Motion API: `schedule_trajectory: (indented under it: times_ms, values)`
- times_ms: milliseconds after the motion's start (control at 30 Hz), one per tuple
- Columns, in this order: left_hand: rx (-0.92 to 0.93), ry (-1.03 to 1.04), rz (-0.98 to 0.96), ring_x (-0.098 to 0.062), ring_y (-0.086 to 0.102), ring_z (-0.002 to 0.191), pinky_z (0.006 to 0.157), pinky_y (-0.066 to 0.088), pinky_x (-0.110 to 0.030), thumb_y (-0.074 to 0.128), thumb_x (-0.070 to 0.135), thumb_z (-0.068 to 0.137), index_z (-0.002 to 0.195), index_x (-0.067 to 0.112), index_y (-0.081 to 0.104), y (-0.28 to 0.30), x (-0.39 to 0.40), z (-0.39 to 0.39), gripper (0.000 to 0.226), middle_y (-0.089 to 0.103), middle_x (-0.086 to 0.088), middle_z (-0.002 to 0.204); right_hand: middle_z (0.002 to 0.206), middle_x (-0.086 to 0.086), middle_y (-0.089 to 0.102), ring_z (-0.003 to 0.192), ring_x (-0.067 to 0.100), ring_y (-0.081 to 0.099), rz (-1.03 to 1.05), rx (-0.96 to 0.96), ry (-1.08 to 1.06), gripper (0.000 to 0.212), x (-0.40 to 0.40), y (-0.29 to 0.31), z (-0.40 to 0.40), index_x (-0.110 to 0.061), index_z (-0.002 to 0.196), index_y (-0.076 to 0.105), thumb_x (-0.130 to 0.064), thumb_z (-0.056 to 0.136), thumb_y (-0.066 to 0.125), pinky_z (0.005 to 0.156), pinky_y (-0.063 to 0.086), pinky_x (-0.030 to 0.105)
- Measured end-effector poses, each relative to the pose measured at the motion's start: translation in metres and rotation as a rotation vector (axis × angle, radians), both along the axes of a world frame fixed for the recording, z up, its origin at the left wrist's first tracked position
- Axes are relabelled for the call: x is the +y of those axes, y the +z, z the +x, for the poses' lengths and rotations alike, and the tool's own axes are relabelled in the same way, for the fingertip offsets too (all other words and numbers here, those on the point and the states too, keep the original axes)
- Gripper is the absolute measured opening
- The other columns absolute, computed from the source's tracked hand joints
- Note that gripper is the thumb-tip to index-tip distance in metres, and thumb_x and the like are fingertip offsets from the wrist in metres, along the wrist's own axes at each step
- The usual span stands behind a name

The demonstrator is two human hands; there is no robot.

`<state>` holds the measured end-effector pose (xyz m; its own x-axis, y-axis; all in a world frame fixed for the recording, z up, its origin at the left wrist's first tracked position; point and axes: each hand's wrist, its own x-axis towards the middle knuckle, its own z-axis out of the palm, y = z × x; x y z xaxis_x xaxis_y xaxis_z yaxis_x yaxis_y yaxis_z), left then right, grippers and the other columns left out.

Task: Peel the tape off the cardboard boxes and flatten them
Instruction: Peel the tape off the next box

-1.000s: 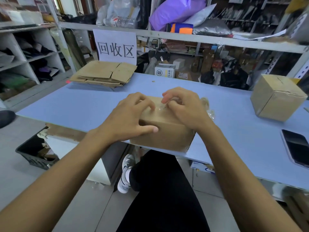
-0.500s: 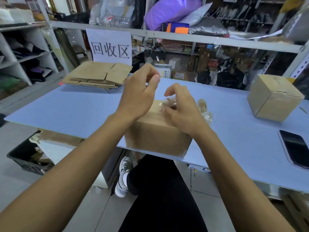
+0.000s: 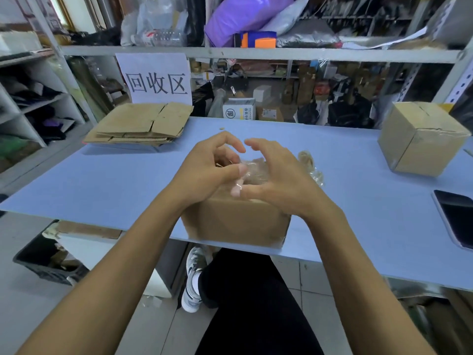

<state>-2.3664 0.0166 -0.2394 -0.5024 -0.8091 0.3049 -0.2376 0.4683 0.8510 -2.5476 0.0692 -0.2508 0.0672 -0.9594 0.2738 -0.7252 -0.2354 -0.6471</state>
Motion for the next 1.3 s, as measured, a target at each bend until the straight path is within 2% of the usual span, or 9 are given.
schedule_trajectory:
  times_ms: [167, 300, 533, 633, 733, 833, 933, 1133, 1300]
  values:
    - [0.058, 0.095, -0.049, -0.008, 0.058, 0.071, 0.071, 0.046, -0.021, 0.06, 0.014, 0.087, 0.084, 0.028, 0.075, -0.002, 0.003, -0.004, 0.021, 0.067, 0.005, 0.077, 0.137, -0.016, 0.047, 0.135, 0.009, 0.029, 0.073, 0.081, -0.038, 0.089, 0.012, -0.013, -0.01, -0.032, 0.136, 0.053, -0.068, 0.06, 0.083, 0.103, 0.028, 0.024]
    - [-0.093, 0.13, -0.172, -0.011, 0.058, 0.069, 0.066, 0.044, -0.022, 0.058, 0.046, 0.082, 0.071, 0.024, 0.069, -0.003, 0.008, -0.01, 0.027, 0.065, 0.002, 0.073, 0.138, -0.015, 0.047, 0.137, 0.007, 0.028, 0.055, 0.046, -0.074, 0.09, 0.011, -0.013, -0.01, -0.03, 0.138, 0.055, -0.064, 0.06, 0.085, 0.111, 0.029, 0.026]
    - [-0.403, 0.406, -0.312, -0.022, 0.052, 0.093, 0.072, 0.03, -0.028, 0.064, 0.037, 0.093, 0.09, 0.025, 0.07, 0.0, 0.018, -0.008, 0.014, 0.056, 0.0, 0.092, 0.136, -0.016, 0.044, 0.138, 0.007, 0.025, 0.035, 0.004, -0.112, 0.096, 0.011, -0.021, -0.008, -0.032, 0.136, 0.056, -0.073, 0.053, 0.082, 0.106, 0.021, 0.018]
    - [-0.502, 0.538, -0.349, -0.023, 0.051, 0.092, 0.072, 0.029, -0.029, 0.065, 0.048, 0.088, 0.092, 0.022, 0.065, -0.001, 0.031, -0.014, 0.026, 0.05, -0.002, 0.096, 0.129, -0.019, 0.047, 0.133, 0.007, 0.029, 0.015, 0.011, -0.12, 0.102, 0.009, -0.022, -0.007, -0.035, 0.132, 0.057, -0.084, 0.043, 0.063, 0.102, 0.023, 0.019]
    - [-0.58, 0.528, -0.282, -0.02, 0.046, 0.084, 0.063, 0.027, -0.031, 0.073, 0.06, 0.076, 0.087, 0.022, 0.053, 0.002, 0.033, -0.017, 0.045, 0.048, 0.002, 0.089, 0.128, -0.019, 0.048, 0.133, 0.008, 0.03, 0.027, 0.001, -0.11, 0.094, 0.01, -0.02, -0.007, -0.034, 0.132, 0.058, -0.075, 0.05, 0.077, 0.098, 0.024, 0.015]
    - [-0.595, 0.464, -0.273, -0.025, 0.055, 0.09, 0.064, 0.03, -0.034, 0.073, 0.048, 0.083, 0.089, 0.018, 0.058, 0.009, 0.027, -0.013, 0.034, 0.062, 0.0, 0.089, 0.127, -0.019, 0.047, 0.133, 0.01, 0.029, 0.036, 0.008, -0.102, 0.086, 0.01, -0.02, -0.008, -0.033, 0.133, 0.057, -0.065, 0.057, 0.083, 0.095, 0.023, 0.01]
    - [-0.599, 0.412, -0.293, -0.026, 0.056, 0.096, 0.068, 0.033, -0.036, 0.067, 0.035, 0.09, 0.097, 0.014, 0.06, 0.013, 0.027, -0.013, 0.023, 0.064, 0.0, 0.093, 0.127, -0.02, 0.047, 0.131, 0.01, 0.03, 0.04, 0.013, -0.114, 0.097, 0.01, -0.021, -0.008, -0.033, 0.135, 0.057, -0.076, 0.05, 0.078, 0.098, 0.025, 0.02]
    - [-0.115, 0.181, 0.066, -0.026, 0.071, 0.078, 0.078, 0.058, -0.051, 0.067, 0.026, 0.083, 0.089, 0.025, 0.06, 0.01, 0.028, -0.023, 0.01, 0.071, -0.002, 0.082, 0.123, -0.02, 0.05, 0.126, 0.01, 0.033, 0.014, -0.002, -0.11, 0.101, 0.009, -0.023, -0.008, -0.035, 0.13, 0.059, -0.087, 0.043, 0.062, 0.093, 0.03, 0.013]
    - [-0.336, 0.307, -0.196, -0.02, 0.055, 0.102, 0.086, 0.043, -0.033, 0.063, 0.021, 0.093, 0.088, 0.028, 0.069, 0.012, 0.025, -0.027, 0.011, 0.053, -0.001, 0.099, 0.123, -0.02, 0.05, 0.126, 0.008, 0.032, 0.015, -0.007, -0.109, 0.1, 0.008, -0.024, -0.008, -0.036, 0.129, 0.059, -0.087, 0.043, 0.063, 0.093, 0.028, 0.013]
